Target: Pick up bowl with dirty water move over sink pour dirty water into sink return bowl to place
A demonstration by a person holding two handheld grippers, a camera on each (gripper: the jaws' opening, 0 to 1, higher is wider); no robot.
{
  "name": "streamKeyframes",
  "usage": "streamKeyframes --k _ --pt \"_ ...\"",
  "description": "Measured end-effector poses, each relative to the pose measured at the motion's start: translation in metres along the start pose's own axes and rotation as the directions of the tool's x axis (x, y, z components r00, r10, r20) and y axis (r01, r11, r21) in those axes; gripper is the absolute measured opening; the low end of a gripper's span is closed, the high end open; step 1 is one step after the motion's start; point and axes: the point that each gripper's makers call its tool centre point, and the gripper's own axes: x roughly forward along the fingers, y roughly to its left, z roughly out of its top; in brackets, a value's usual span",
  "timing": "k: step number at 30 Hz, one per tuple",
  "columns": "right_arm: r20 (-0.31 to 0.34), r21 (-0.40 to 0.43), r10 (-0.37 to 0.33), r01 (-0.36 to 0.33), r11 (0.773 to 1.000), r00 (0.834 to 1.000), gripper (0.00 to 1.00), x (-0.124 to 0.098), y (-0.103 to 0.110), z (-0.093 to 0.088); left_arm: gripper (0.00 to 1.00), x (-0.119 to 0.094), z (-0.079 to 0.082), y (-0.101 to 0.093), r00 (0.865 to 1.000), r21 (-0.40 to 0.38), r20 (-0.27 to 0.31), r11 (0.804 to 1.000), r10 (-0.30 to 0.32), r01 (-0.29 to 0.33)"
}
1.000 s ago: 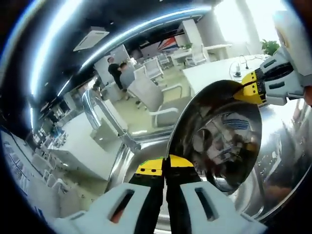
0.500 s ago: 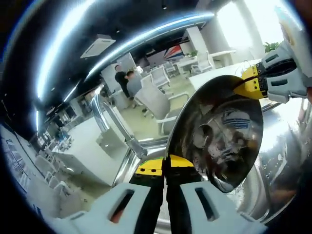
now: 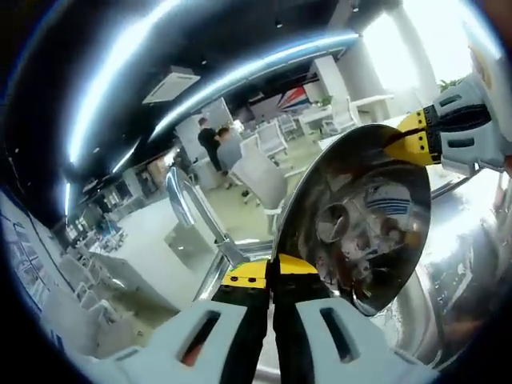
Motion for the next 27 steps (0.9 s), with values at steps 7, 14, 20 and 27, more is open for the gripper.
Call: streamKeyframes --k 7,14,20,27 --pt "0.039 -0.024 -0.033 0.034 0.999 0.999 0.00 -0.005 -0.008 0.009 0.00 -0.003 0.007 0.002 1.000 -0.002 0.015 1.000 0.006 -0.006" --pt "0.078 -0.043 -0.067 0.071 0.997 0.995 0.00 -0.012 -0.017 0.023 0.00 -0.010 0.019 0.009 0.998 0.001 0.058 0.999 0.032 -0.032" --pt "0.119 -0.052 -0.108 0.115 0.992 0.987 0.00 -0.021 -0.026 0.034 0.00 -0.018 0.030 0.013 0.995 0.005 0.088 0.999 0.049 -0.049" --pt "0.170 -0.083 -0.161 0.177 0.981 0.972 0.00 -0.033 -0.032 0.047 0.00 -0.026 0.037 0.019 0.991 -0.002 0.114 0.998 0.066 -0.066"
